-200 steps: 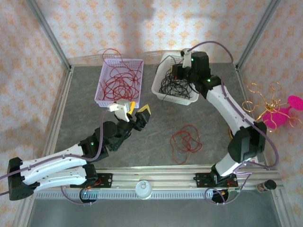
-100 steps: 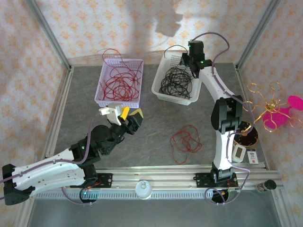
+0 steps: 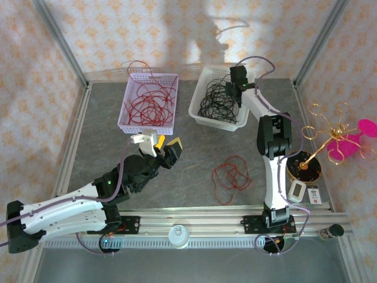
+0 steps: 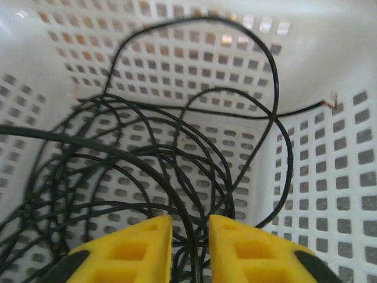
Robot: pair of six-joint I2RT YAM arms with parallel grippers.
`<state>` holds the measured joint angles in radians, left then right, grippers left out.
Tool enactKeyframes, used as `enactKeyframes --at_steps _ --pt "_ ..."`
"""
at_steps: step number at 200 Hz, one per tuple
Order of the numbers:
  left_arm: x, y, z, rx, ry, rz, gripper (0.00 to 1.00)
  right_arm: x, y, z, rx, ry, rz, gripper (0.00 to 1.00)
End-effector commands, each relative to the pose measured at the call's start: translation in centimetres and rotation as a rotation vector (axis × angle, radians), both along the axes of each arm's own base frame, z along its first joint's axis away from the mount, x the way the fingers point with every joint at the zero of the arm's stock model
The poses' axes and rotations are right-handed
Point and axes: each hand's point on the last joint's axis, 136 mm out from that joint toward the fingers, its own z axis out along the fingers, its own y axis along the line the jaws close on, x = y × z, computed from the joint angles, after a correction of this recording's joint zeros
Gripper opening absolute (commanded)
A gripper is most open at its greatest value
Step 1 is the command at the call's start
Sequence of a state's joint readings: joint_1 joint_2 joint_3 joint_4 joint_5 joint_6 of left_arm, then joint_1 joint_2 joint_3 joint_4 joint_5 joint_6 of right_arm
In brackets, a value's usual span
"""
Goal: Untangle the cables
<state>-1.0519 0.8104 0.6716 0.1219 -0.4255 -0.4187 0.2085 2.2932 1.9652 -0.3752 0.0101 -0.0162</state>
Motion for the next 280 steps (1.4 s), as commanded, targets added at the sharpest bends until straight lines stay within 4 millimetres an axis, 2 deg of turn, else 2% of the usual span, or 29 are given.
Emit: enactKeyframes --at_steps 1,10,22,50,59,69,74,83,97,110,113,121,143,150,155,180,191,205,218,231,247,280 --pt "0.0 -0.2 0.3 0.002 0.000 -0.010 0.65 0.7 -0.7 0.5 -0.053 -0.010 -0.022 0.37" --pt "-0.1 -0.2 0.2 0.004 0.003 -0.010 0.65 0.8 -0.7 1.1 -0.048 -0.021 -0.022 0.44" --pt "-0.1 -0.1 0.1 0.001 0.005 -0.010 0.65 1.0 -0.4 2.5 -0.031 -0.041 -0.018 0.48" --pt "-0.2 0.1 -0.2 -0.005 0.010 -0.009 0.65 -0.1 -0.1 8.1 0.013 -0.116 -0.017 0.50" --pt "-0.2 0.0 -0.4 -0.002 0.014 -0.016 0.65 -1.3 -0.2 10.1 0.033 -0.145 -0.028 0.49" --pt "-0.3 -0.2 -0.8 0.004 0.017 -0.024 0.65 -3.2 -0.3 11.1 0.056 -0.164 -0.047 0.49" --pt "-0.3 -0.4 -1.0 0.007 0.019 -0.028 0.65 -4.6 -0.4 12.3 0.072 -0.191 -0.054 0.49" --pt "-0.2 -0.7 -1.4 0.017 0.025 -0.036 0.65 -7.0 -0.5 13.2 0.091 -0.226 -0.064 0.49" --pt "-0.1 -1.2 -2.1 0.033 0.038 -0.046 0.65 -11.3 -1.4 13.6 0.107 -0.251 -0.102 0.49" --pt "-0.1 -1.7 -2.8 0.053 0.051 -0.058 0.65 -15.5 -2.6 12.0 0.138 -0.207 -0.153 0.48" --pt "0.0 -1.7 -3.0 0.057 0.054 -0.060 0.65 -16.3 -2.8 11.1 0.145 -0.187 -0.167 0.48" --pt "0.0 -2.0 -3.5 0.069 0.064 -0.069 0.65 -18.8 -3.2 10.5 0.182 -0.175 -0.186 0.47" --pt "-0.2 -2.7 -5.1 0.095 0.102 -0.099 0.65 -25.6 -3.3 5.1 0.246 -0.059 -0.179 0.45" --pt "-0.3 -2.9 -5.8 0.099 0.119 -0.108 0.65 -27.7 -3.4 2.7 0.242 0.009 -0.188 0.44" --pt "-0.4 -3.1 -6.4 0.101 0.135 -0.117 0.65 -29.1 -3.4 1.9 0.254 0.035 -0.191 0.43" --pt "-1.0 -4.3 -9.1 0.085 0.219 -0.173 0.65 -34.7 -2.8 -3.5 0.284 0.183 -0.201 0.42" --pt "-1.4 -5.0 -10.3 0.077 0.251 -0.204 0.64 -35.4 -1.9 -4.1 0.306 0.176 -0.207 0.42" --pt "-1.7 -5.5 -11.6 0.080 0.276 -0.220 0.64 -35.7 -2.1 -5.4 0.306 0.198 -0.261 0.44" --pt "-1.7 -5.7 -12.3 0.068 0.304 -0.211 0.63 -35.8 -3.2 -7.0 0.263 0.202 -0.319 0.44" --pt "-1.6 -5.9 -12.3 0.075 0.309 -0.210 0.63 -36.1 -4.0 -8.4 0.221 0.228 -0.355 0.44" --pt "-1.6 -5.7 -12.0 0.081 0.303 -0.203 0.63 -36.4 -3.7 -9.4 0.219 0.261 -0.342 0.43" --pt "-1.5 -5.1 -11.7 0.090 0.282 -0.186 0.63 -37.2 -3.6 -10.2 0.235 0.281 -0.329 0.36"
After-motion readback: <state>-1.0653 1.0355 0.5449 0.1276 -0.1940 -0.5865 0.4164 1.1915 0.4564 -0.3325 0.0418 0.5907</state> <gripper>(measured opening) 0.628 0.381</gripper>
